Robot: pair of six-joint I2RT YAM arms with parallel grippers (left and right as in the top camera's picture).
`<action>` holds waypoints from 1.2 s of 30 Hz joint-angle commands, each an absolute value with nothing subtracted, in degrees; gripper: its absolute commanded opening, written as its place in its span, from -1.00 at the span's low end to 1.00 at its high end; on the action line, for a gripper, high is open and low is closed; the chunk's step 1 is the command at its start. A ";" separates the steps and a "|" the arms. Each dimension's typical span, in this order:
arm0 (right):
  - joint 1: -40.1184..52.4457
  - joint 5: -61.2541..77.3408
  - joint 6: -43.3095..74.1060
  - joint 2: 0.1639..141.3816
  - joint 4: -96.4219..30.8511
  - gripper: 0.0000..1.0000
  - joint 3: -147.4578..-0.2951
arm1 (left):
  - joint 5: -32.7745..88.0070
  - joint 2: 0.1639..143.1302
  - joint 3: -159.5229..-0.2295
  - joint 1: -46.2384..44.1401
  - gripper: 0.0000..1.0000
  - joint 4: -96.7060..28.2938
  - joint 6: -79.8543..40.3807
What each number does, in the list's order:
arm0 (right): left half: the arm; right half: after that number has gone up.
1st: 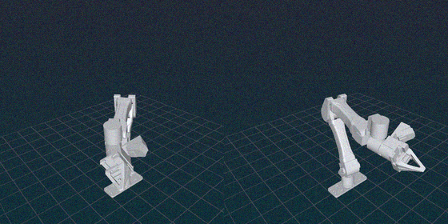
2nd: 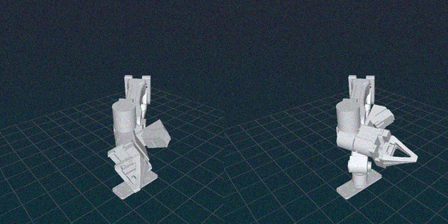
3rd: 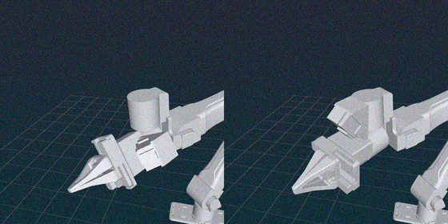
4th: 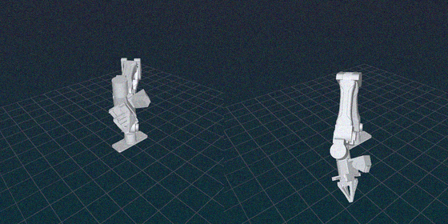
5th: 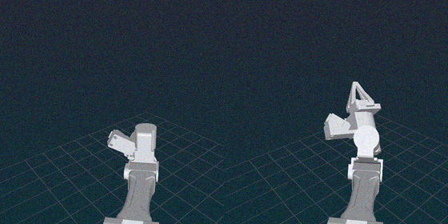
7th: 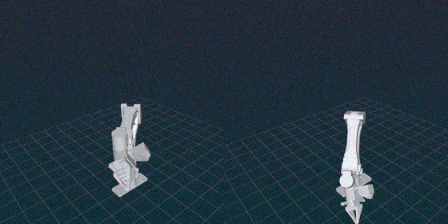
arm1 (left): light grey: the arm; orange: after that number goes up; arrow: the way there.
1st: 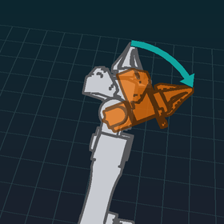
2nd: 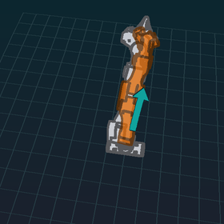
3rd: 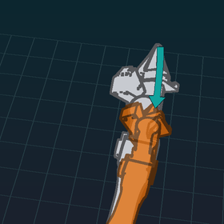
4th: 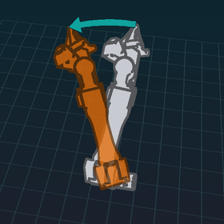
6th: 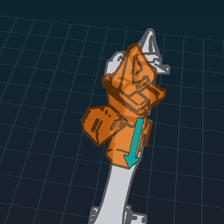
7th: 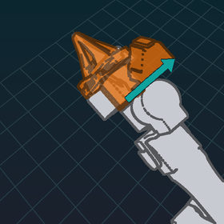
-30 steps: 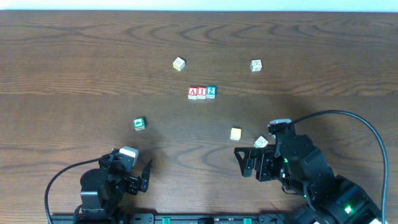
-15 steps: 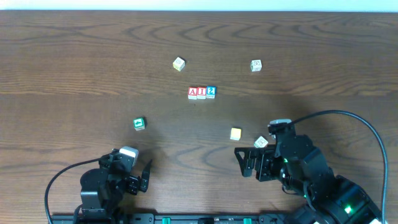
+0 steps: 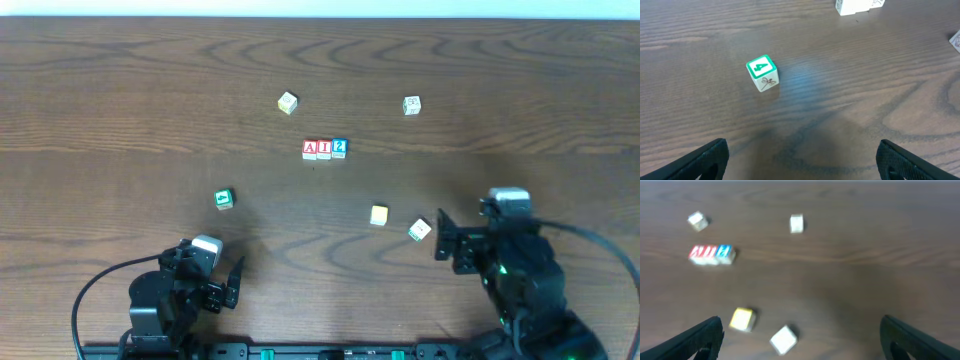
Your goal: Spell out Ai2
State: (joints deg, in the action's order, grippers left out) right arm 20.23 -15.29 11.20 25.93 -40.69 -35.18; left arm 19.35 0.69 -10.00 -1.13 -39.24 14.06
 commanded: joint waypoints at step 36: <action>12.19 -3.81 5.72 0.32 -37.30 0.98 -8.93 | 19.97 0.21 -9.72 -0.75 0.91 -39.18 15.27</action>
